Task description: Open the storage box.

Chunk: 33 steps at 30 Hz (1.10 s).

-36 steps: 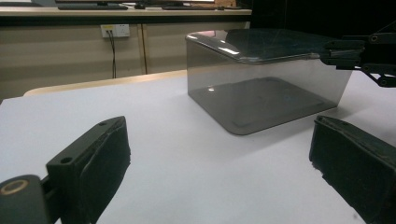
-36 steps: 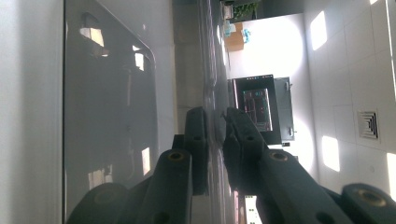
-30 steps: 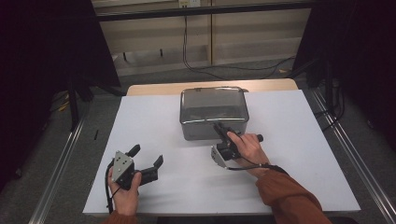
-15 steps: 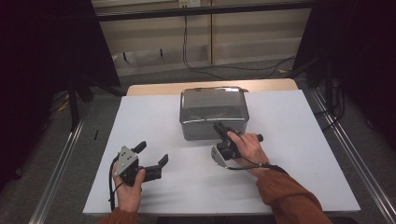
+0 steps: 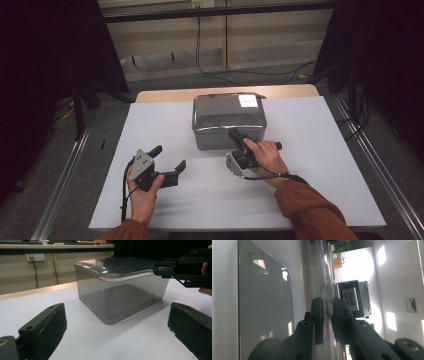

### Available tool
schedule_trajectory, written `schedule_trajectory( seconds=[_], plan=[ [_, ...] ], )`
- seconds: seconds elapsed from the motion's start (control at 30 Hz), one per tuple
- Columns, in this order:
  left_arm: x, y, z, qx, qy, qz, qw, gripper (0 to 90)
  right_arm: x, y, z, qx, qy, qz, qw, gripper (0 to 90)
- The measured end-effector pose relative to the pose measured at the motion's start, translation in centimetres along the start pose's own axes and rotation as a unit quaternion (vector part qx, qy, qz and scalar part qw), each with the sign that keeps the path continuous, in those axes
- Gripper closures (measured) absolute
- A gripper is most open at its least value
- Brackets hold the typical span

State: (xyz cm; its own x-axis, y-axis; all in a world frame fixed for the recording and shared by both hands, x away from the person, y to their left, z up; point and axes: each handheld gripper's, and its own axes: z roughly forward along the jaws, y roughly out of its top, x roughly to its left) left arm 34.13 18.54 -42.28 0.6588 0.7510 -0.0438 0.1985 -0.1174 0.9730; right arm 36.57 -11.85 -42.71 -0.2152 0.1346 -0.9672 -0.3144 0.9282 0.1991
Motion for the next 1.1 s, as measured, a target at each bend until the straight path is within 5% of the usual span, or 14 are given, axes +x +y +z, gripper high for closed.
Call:
schedule_trajectory(
  seconds=[0.3,0.5,0.67,0.87,1.1],
  plan=[
    [0.0,0.8,1.7,-0.002,-0.004,-0.006,1.0000,2.0,-0.2,0.0,-0.1,-0.001,-0.004,-0.001,1.0000,80.3],
    [0.2,1.7,2.6,-0.018,-0.026,0.003,0.9995,1.7,-0.7,0.0,-0.1,-0.003,-0.013,0.001,0.9999,80.8],
    [0.6,2.4,4.1,-0.005,-0.015,0.013,0.9998,3.3,-1.1,0.0,-0.1,-0.004,-0.013,0.002,0.9999,80.9],
    [1.3,2.4,5.7,-0.009,-0.019,0.003,0.9998,4.1,-1.4,0.1,0.0,-0.006,-0.015,0.000,0.9999,81.0],
    [1.5,2.7,7.0,-0.004,-0.024,0.022,0.9994,4.2,-1.9,0.0,0.1,-0.006,-0.020,0.001,0.9998,80.8]
  ],
)
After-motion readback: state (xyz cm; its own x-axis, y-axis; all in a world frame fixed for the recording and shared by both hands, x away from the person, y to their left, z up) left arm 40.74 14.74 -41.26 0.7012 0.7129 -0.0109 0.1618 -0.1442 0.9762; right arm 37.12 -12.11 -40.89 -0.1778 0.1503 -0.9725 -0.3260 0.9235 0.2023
